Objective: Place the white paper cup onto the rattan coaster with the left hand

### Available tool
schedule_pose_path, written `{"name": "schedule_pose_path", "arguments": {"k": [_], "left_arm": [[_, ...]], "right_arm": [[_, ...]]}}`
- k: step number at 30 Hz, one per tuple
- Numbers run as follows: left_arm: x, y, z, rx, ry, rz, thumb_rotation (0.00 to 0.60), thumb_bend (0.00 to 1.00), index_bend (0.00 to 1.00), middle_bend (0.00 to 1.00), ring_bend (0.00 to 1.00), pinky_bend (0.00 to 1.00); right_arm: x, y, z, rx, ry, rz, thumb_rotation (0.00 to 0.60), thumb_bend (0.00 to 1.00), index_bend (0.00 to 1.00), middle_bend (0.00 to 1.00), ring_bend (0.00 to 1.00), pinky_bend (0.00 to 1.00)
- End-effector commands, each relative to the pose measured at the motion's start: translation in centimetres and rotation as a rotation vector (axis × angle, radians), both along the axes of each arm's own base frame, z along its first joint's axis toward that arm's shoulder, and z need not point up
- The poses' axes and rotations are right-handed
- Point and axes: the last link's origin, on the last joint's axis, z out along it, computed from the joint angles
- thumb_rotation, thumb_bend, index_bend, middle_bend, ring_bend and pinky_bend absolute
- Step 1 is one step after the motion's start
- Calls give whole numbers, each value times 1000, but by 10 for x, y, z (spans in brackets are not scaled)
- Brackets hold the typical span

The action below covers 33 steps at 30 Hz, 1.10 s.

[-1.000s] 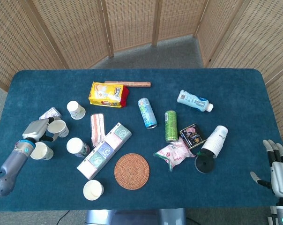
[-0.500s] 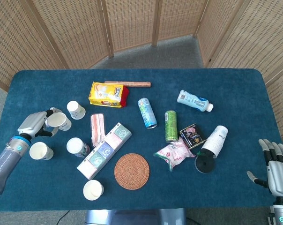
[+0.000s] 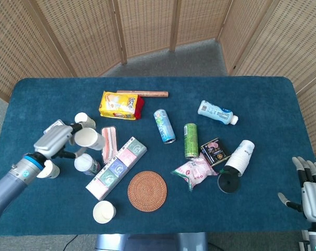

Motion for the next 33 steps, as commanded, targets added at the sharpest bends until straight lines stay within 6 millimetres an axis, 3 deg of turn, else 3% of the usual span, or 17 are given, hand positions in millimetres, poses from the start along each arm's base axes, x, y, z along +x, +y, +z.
{"name": "schedule_pose_path", "arguments": {"k": [1,12,33], "left_arm": [[20,-9,-6,-59,-19,-70,600,492,224,259,347,541],[59,-26,-49,-241,31,-235,600,492,220,258,346,533],[74,-29,-122,-394,193,-349,600,493,218,258,334,505]], "right_arm": [[-1,2,1,0,0,-2,600,219,0,0,0,0],[-5,11,3,-8,-2,-9,600,218,0,0,0,0],[-16,22,9,-38,-23,-41,600,220,0,0,0,0]]}}
